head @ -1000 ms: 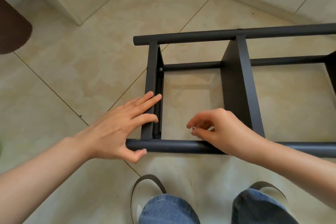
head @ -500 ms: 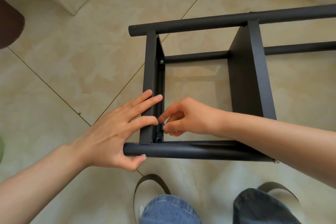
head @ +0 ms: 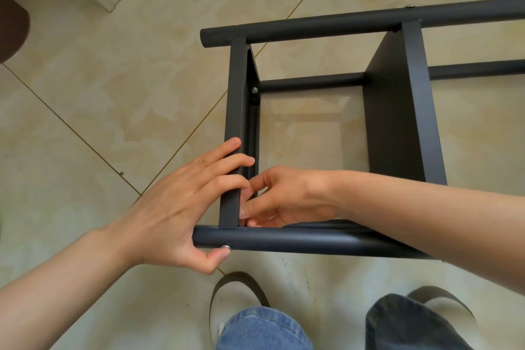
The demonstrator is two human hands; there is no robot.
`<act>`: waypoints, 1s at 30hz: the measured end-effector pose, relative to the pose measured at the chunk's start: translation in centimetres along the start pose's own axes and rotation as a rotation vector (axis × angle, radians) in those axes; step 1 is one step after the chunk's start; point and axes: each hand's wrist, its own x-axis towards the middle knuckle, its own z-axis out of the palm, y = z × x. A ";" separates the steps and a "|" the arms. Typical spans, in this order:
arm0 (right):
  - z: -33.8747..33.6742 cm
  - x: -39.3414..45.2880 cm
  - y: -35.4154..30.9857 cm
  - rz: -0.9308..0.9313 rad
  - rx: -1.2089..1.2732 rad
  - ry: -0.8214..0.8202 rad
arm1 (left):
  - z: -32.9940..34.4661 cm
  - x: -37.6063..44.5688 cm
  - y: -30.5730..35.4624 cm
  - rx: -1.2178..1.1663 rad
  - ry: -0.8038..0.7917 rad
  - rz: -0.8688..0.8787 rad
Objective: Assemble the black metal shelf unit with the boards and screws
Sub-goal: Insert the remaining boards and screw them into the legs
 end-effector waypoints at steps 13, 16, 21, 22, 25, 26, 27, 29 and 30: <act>0.1 0.4 0.0 0.041 0.056 -0.052 | 0.1 0.0 -0.1 -0.007 -0.009 0.014; -0.1 0.3 0.0 0.058 0.076 -0.076 | 0.1 0.0 0.0 -0.002 -0.014 0.012; -0.3 0.3 0.1 0.048 0.129 -0.110 | 0.0 0.2 0.1 -0.004 -0.021 0.005; -0.3 0.4 0.1 0.045 0.125 -0.112 | 0.0 0.2 0.1 -0.003 -0.023 0.003; -0.1 0.5 0.2 0.060 0.097 -0.105 | 0.0 0.2 0.1 0.000 -0.028 -0.001; -0.1 0.6 0.2 0.069 0.084 -0.099 | 0.1 0.2 0.1 -0.001 -0.028 -0.002; 0.0 0.6 0.3 0.079 0.073 -0.092 | 0.1 0.2 0.1 -0.003 -0.028 -0.003; 0.0 0.6 0.3 0.092 0.064 -0.080 | 0.1 0.2 0.1 -0.008 -0.027 -0.003; 0.0 0.6 0.3 0.096 0.061 -0.078 | 0.1 0.2 0.1 -0.011 -0.026 -0.004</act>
